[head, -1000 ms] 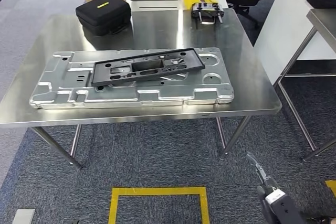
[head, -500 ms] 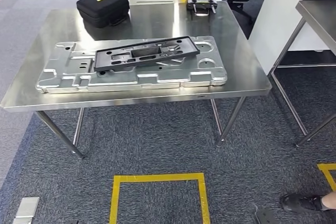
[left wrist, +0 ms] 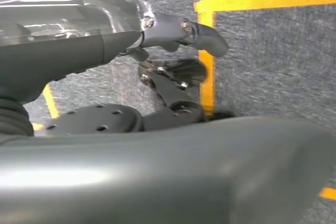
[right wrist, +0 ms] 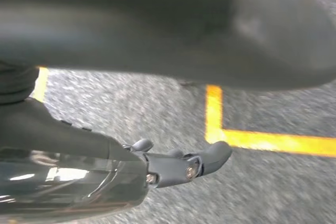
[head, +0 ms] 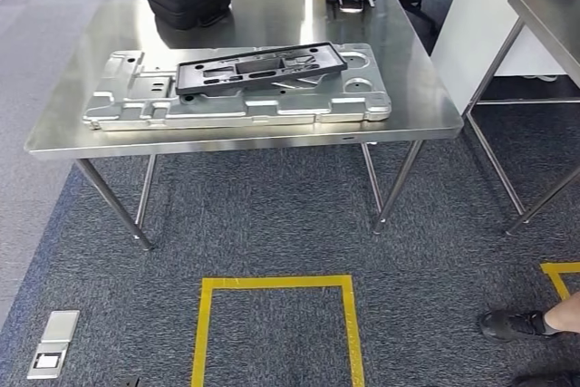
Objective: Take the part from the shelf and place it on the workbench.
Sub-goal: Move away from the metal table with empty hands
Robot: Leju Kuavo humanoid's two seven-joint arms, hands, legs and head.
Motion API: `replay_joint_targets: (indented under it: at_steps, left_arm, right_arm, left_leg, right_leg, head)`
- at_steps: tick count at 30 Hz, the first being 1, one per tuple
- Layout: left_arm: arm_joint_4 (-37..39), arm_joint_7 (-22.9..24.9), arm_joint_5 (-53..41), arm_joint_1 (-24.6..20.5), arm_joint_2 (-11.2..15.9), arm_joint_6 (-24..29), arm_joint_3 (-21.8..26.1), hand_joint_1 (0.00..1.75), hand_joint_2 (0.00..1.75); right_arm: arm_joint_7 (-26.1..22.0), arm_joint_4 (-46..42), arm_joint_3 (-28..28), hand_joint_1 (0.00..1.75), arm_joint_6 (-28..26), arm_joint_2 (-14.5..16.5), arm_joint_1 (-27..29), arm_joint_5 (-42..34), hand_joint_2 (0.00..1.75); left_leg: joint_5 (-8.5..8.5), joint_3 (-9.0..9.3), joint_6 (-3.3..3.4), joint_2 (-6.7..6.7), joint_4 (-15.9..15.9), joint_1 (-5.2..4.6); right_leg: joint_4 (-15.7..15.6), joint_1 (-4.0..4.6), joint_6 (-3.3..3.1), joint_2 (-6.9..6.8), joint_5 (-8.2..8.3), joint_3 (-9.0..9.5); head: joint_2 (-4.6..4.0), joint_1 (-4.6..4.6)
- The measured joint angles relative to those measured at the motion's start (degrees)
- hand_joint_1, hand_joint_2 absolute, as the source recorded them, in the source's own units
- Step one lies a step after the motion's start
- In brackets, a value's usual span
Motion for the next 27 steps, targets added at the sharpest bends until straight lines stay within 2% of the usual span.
replay_joint_targets:
  at_steps: [1,2,3,5,6,7,8,9,10,11,12,13,14,15,16,17,18,20,21,22,23,24,25,26,27]
  left_arm:
    - [0.0,0.1,-0.1,0.1,0.0,0.0,0.0,0.0,0.0]
    - [0.0,0.1,-0.1,0.2,0.0,0.0,0.0,0.0,0.0]
    - [0.0,0.1,-0.2,0.3,0.0,0.0,0.0,0.0,0.0]
    - [0.0,0.2,-0.2,0.3,0.0,-0.2,0.0,0.0,0.0]
    - [0.0,0.3,-0.2,0.3,0.0,-0.3,0.0,0.0,0.0]
    - [0.0,0.4,-0.3,0.3,0.0,-0.5,0.0,0.0,0.0]
    - [0.0,0.5,-0.3,0.3,0.0,-0.6,0.0,0.0,0.0]
    - [0.0,0.6,-0.3,0.3,0.0,-0.7,0.0,0.0,0.0]
    - [0.0,0.7,-0.3,0.2,0.0,-0.9,0.0,0.0,0.0]
    - [0.0,0.8,-0.3,0.2,0.0,-1.1,0.0,0.0,0.0]
    - [0.0,0.8,-0.4,0.1,0.0,-1.3,0.0,0.0,0.0]
    - [0.0,0.8,-0.4,0.1,-0.1,-1.5,0.0,0.0,0.0]
    - [0.0,0.8,-0.6,0.1,-0.1,-1.6,0.0,0.0,0.0]
    - [0.0,0.8,-0.7,0.1,-0.1,-1.7,0.0,0.0,0.0]
    - [0.0,0.8,-0.8,0.1,0.0,-1.8,0.0,0.0,0.0]
    - [0.0,0.8,-0.9,0.2,0.0,-1.8,0.0,0.0,0.0]
    - [0.0,0.8,-0.9,0.3,0.0,-1.9,0.0,0.0,0.0]
    - [0.0,0.8,-1.0,0.4,0.0,-1.9,0.0,0.0,0.0]
    - [0.0,0.8,-1.0,0.4,0.0,-1.9,0.0,0.0,0.0]
    - [0.0,0.8,-1.0,0.4,0.0,-1.9,0.0,0.0,0.0]
    - [0.0,0.8,-1.0,0.4,0.0,-1.9,0.0,0.0,0.0]
    - [0.0,0.8,-1.0,0.3,0.0,-1.9,0.0,0.0,0.0]
    - [0.0,0.8,-1.0,0.3,0.1,-1.7,0.0,0.0,0.0]
    - [0.0,1.0,-1.0,0.2,0.1,-1.4,0.0,0.0,0.0]
    - [0.0,1.2,-1.0,0.1,0.1,-1.0,0.0,0.0,0.0]
  right_arm:
    - [1.2,0.5,-0.3,0.0,-0.3,-0.1,0.0,0.2,0.0]
    - [2.4,1.0,-0.6,0.0,-0.6,-0.1,0.0,0.6,0.0]
    - [3.5,1.4,-0.7,0.0,-0.8,-0.2,0.0,0.9,0.0]
    - [5.4,2.1,-1.0,0.0,-1.3,-0.2,-0.1,1.6,0.0]
    - [6.2,2.4,-1.2,0.0,-1.5,-0.2,-0.2,1.8,0.0]
    - [7.0,2.6,-1.4,0.0,-1.7,-0.1,-0.3,2.0,0.0]
    - [7.8,2.8,-1.5,0.0,-1.9,-0.1,-0.4,2.1,0.0]
    - [8.6,3.0,-1.7,0.0,-2.1,-0.1,-0.5,2.3,0.0]
    - [9.2,3.1,-1.8,0.0,-2.2,0.0,-0.6,2.3,0.0]
    - [9.7,3.2,-2.0,0.0,-2.3,0.0,-0.8,2.3,0.0]
    - [10.0,3.3,-2.1,0.0,-2.3,0.1,-1.0,2.3,0.0]
    - [10.3,3.4,-2.3,0.0,-2.3,0.2,-1.2,2.3,0.0]
    - [10.4,3.5,-2.5,0.0,-2.3,0.3,-1.4,2.4,0.0]
    - [10.4,3.6,-2.7,0.0,-2.3,0.5,-1.6,2.5,0.0]
    - [10.3,3.8,-2.9,0.0,-2.2,0.7,-1.7,2.6,0.0]
    - [10.2,3.9,-3.0,0.0,-2.1,0.8,-1.7,2.8,0.0]
    - [10.0,4.0,-3.0,0.0,-2.0,1.0,-1.7,3.0,0.0]
    - [9.5,4.1,-3.1,0.0,-1.7,1.0,-1.7,3.3,0.0]
    - [9.4,4.1,-3.2,0.0,-1.6,1.1,-1.7,3.3,0.0]
    - [9.3,4.1,-3.2,0.0,-1.5,1.1,-1.8,3.4,0.0]
    - [9.3,4.2,-3.2,0.0,-1.5,1.1,-1.8,3.4,0.0]
    - [9.3,4.2,-3.3,0.0,-1.5,1.1,-1.8,3.4,0.0]
    - [9.3,4.2,-3.3,0.0,-1.5,1.1,-1.9,3.5,0.0]
    - [9.4,4.2,-3.3,0.0,-1.6,1.1,-1.9,3.6,0.0]
    - [9.6,4.2,-3.3,0.0,-1.8,1.1,-1.9,3.7,0.0]
  left_leg:
    - [0.55,-0.56,0.47,0.15,0.0,0.01]
    - [1.26,-1.24,1.0,0.3,0.0,0.04]
    - [2.0,-2.07,1.42,0.45,0.0,0.07]
    - [3.36,-3.95,1.87,0.59,0.3,-0.25]
    - [4.01,-4.95,1.94,0.66,0.4,-0.41]
    - [4.6,-6.0,1.97,0.73,0.7,-0.55]
    - [5.1,-7.06,1.96,0.79,1.1,-0.65]
    - [5.52,-8.11,1.91,0.81,1.6,-0.73]
    - [5.87,-9.01,1.81,0.83,2.1,-0.76]
    - [6.13,-9.82,1.66,0.82,2.7,-0.88]
    - [6.44,-10.42,1.44,0.83,3.2,-0.97]
    - [6.82,-10.9,1.18,0.84,3.6,-1.02]
    - [7.23,-11.31,0.9,0.87,3.9,-1.07]
    - [7.71,-11.66,0.63,0.85,3.9,-1.09]
    - [7.51,-12.12,0.29,0.72,4.2,-1.07]
    - [6.25,-12.68,-0.11,0.52,5.0,-0.98]
    - [3.93,-13.35,-0.57,0.32,6.8,-0.8]
    - [-1.85,-14.71,-1.47,0.11,13.1,-0.23]
    - [-3.49,-15.06,-1.77,0.1,16.5,-0.04]
    - [-3.67,-14.88,-1.94,0.09,18.6,0.09]
    - [-2.61,-13.91,-2.01,0.07,19.1,0.17]
    - [-0.88,-12.05,-1.95,0.06,17.6,0.22]
    - [0.64,-9.31,-1.77,0.03,14.3,0.22]
    - [1.43,-5.92,-1.48,0.02,10.0,0.12]
    - [1.36,-2.86,-1.09,0.01,5.7,0.01]
  right_leg:
    - [0.3,-0.09,0.3,0.09,-0.56,-0.32]
    - [1.4,-0.15,0.49,0.21,-2.28,-0.73]
    - [3.5,-0.2,0.6,0.33,-5.03,-1.36]
    - [10.5,-0.19,0.65,0.45,-10.87,-2.72]
    - [13.8,-0.17,0.68,0.49,-12.14,-3.0]
    - [15.7,-0.15,0.66,0.53,-11.92,-2.6]
    - [15.7,-0.13,0.6,0.56,-10.58,-1.36]
    - [13.8,-0.09,0.45,0.59,-8.87,0.78]
    - [10.2,0.0,0.17,0.63,-7.73,3.74]
    - [5.7,0.16,-0.13,0.65,-7.35,6.95]
    - [1.9,0.31,-0.41,0.67,-7.64,9.52]
    - [-0.8,0.47,-0.63,0.68,-8.17,11.17]
    - [-2.1,0.59,-0.72,0.68,-8.46,11.74]
    - [-2.4,0.46,-0.95,0.65,-8.4,11.41]
    - [-2.5,0.32,-1.29,0.55,-8.03,10.86]
    - [-2.5,0.14,-1.73,0.42,-7.51,10.16]
    - [-2.6,-0.04,-2.16,0.28,-6.83,9.31]
    - [-2.5,0.0,-2.51,0.08,-5.52,7.57]
    - [-2.3,0.03,-2.47,0.0,-4.88,6.68]
    - [-2.2,0.04,-2.4,-0.06,-4.29,5.77]
    - [-2.0,0.04,-2.3,-0.1,-3.76,4.82]
    - [-1.7,0.04,-2.17,-0.12,-3.29,3.89]
    - [-1.4,0.03,-2.02,-0.13,-2.87,3.08]
    - [-1.1,0.1,-1.83,-0.11,-2.52,2.47]
    - [-0.9,0.18,-1.58,-0.11,-2.18,2.05]
  head:
    - [0.0,0.0]
    - [-0.01,0.04]
    - [-0.01,0.08]
    - [-0.01,0.16]
    - [0.0,0.18]
    - [0.0,0.17]
    - [0.0,0.17]
    - [0.0,0.17]
    - [-0.01,0.17]
    - [-0.01,0.2]
    - [0.0,0.21]
    - [0.0,0.22]
    - [0.0,0.24]
    - [0.0,0.22]
    - [0.0,0.19]
    - [0.0,0.15]
    - [-0.01,0.1]
    - [-0.01,0.04]
    - [-0.01,0.04]
    - [-0.01,0.04]
    - [-0.01,0.04]
    - [-0.01,0.04]
    - [-0.01,0.04]
    - [-0.01,0.04]
    - [-0.01,0.03]
